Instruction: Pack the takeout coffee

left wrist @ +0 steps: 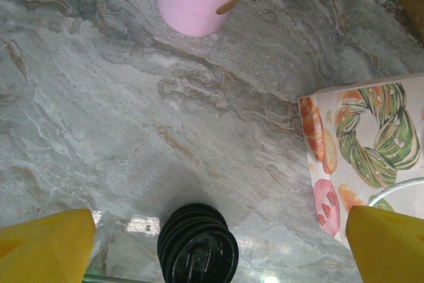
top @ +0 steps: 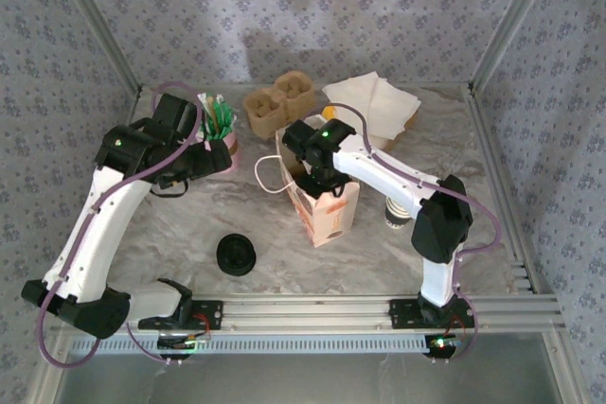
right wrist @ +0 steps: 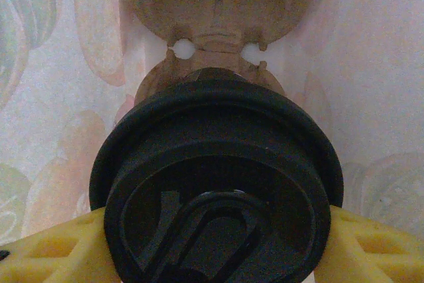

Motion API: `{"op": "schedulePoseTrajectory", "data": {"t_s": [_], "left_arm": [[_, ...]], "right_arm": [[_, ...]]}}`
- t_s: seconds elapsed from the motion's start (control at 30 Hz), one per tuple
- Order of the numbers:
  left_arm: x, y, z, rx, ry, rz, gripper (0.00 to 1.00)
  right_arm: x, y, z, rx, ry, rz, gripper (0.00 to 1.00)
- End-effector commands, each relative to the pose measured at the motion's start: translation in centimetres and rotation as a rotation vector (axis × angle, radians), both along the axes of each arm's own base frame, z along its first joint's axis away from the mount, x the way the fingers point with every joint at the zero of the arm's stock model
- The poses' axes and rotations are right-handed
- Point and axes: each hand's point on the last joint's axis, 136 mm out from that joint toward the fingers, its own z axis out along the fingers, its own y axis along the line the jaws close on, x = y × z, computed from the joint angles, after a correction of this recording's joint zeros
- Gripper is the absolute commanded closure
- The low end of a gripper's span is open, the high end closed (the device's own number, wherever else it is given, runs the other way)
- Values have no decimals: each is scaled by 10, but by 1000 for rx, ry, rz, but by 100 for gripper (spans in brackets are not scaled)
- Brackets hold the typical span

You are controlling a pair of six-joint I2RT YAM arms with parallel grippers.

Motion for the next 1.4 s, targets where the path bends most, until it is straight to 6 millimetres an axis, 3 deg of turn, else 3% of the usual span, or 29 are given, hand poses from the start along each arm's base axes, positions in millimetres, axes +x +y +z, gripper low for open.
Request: {"op": "schedulePoseTrajectory", "data": {"t_s": [0.0, 0.33, 1.37], "left_arm": [[-2, 6, 6, 12, -8, 13, 3], [-3, 8, 6, 18, -8, 17, 3], [-2, 8, 8, 19, -15, 23, 1]], "right_arm": [[-7, -7, -16, -44, 58, 10, 35], [-5, -9, -25, -63, 73, 15, 34], [-2, -10, -12, -43, 47, 9, 31]]}}
